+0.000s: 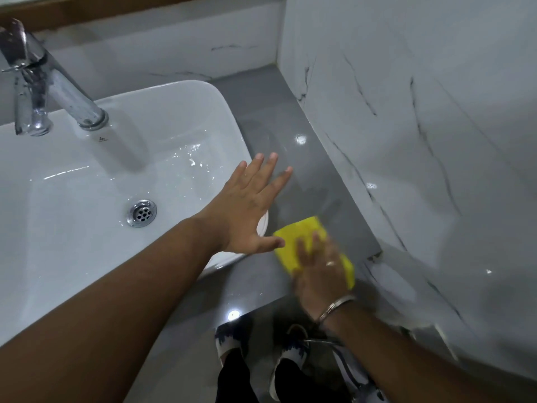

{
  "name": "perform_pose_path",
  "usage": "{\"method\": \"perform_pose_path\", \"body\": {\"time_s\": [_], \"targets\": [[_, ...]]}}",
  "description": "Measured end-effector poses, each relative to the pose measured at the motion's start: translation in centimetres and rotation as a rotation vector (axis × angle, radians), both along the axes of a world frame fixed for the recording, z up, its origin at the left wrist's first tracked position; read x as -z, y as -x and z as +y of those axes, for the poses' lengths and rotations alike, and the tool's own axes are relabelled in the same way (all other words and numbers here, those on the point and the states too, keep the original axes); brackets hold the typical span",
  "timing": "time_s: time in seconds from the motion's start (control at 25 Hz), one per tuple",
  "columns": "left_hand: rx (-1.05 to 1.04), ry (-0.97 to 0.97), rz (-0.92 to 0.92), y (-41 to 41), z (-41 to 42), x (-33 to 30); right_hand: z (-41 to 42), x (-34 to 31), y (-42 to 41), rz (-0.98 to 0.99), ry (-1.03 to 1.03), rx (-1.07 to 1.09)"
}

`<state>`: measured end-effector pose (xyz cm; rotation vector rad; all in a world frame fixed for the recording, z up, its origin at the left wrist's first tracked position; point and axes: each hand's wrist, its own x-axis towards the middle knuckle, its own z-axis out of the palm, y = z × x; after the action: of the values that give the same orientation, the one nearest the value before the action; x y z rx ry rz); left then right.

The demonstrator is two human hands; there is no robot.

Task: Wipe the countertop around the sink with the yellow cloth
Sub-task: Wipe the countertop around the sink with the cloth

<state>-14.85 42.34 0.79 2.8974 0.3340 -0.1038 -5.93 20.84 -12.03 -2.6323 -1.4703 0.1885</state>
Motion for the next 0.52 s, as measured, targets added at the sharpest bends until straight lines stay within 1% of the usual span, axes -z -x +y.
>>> {"method": "perform_pose_path", "body": {"time_s": [0.08, 0.16, 0.2, 0.28, 0.36, 0.44, 0.52], "targets": [[-0.006, -0.057, 0.017, -0.1, -0.1, -0.2, 0.4, 0.1, 5.8, -0.009, -0.072, -0.219], [-0.050, -0.135, 0.031, 0.6, -0.6, -0.6, 0.3, 0.2, 5.7, 0.004, -0.066, -0.348], [-0.097, -0.154, 0.026, 1.4, -0.9, -0.8, 0.1, 0.3, 4.2, -0.028, -0.076, -0.351], [-0.239, -0.131, 0.009, 4.3, -2.0, -1.2, -0.5, 0.2, 2.1, -0.053, -0.025, -0.236], [-0.367, -0.093, 0.027, 8.7, -3.1, -1.4, -0.6, -0.2, 2.5, -0.020, 0.037, -0.088], [-0.467, -0.081, 0.085, 14.2, -3.5, -1.5, 0.1, -1.0, 4.6, 0.027, 0.054, 0.002], [-0.557, -0.075, 0.149, 19.3, -2.8, -1.5, 0.7, -1.5, 7.5, 0.075, 0.051, 0.018]]}}
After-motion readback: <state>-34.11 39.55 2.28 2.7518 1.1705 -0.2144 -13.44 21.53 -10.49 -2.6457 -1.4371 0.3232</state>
